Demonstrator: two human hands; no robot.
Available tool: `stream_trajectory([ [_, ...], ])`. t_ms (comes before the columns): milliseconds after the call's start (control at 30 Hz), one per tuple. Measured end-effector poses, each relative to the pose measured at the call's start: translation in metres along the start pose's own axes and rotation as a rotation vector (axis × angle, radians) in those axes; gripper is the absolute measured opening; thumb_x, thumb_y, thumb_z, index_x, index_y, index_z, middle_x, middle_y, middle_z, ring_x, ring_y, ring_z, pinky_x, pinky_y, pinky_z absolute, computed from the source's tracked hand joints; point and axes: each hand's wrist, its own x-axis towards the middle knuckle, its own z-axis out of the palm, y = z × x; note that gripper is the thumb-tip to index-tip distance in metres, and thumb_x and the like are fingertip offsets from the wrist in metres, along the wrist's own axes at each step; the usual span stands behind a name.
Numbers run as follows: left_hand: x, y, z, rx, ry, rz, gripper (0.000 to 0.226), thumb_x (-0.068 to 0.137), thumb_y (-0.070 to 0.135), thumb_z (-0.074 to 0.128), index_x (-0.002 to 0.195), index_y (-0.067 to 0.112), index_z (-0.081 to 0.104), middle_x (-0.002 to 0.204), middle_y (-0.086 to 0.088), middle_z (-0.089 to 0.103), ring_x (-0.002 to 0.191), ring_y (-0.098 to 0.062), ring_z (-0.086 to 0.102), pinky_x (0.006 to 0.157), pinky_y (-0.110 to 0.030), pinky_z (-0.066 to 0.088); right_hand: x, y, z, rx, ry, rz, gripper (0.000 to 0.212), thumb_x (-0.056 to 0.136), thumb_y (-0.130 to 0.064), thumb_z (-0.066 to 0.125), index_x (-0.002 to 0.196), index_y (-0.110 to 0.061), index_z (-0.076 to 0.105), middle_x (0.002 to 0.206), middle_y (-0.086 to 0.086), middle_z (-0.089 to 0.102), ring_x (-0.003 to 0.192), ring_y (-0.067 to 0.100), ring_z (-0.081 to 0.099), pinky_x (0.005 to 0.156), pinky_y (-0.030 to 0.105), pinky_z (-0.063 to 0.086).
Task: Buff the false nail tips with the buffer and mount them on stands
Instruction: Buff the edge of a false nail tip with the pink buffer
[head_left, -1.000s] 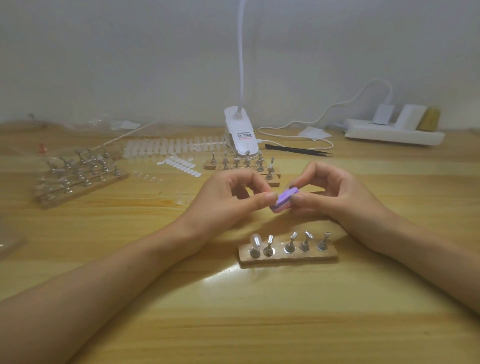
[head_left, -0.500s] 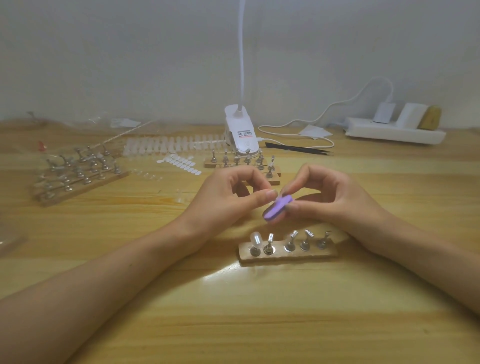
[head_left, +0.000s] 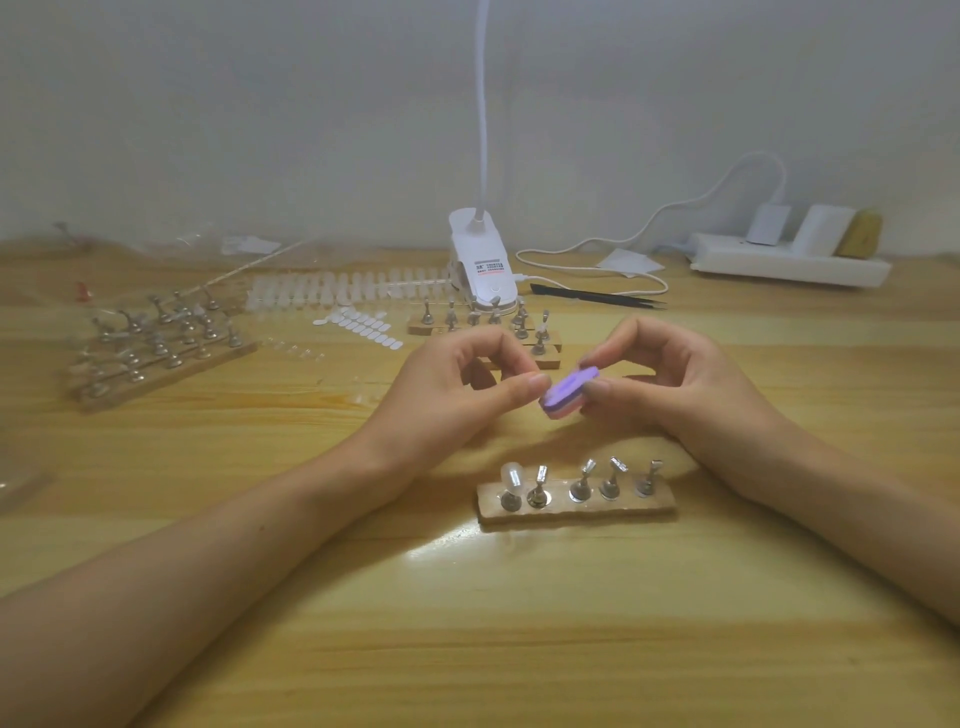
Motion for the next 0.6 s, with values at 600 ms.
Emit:
stream_trajectory([
  [600,0.0000,0.0009,0.0005,-0.041,-0.021,-0.010,0.015,0.086,0.019,0.074,0.075,0.018,0.065,0.061,0.018,0.058,0.053,-0.006,0.043,0.050,-0.012,0.035,-0.0003,-0.0008,0.0025,-0.022,-0.010,0.002,0.019,0.074,-0.018,0.079,0.086,-0.011,0.067,0.101,0.011,0.075,0.087,0.036,0.075,0.076,0.044,0.062],
])
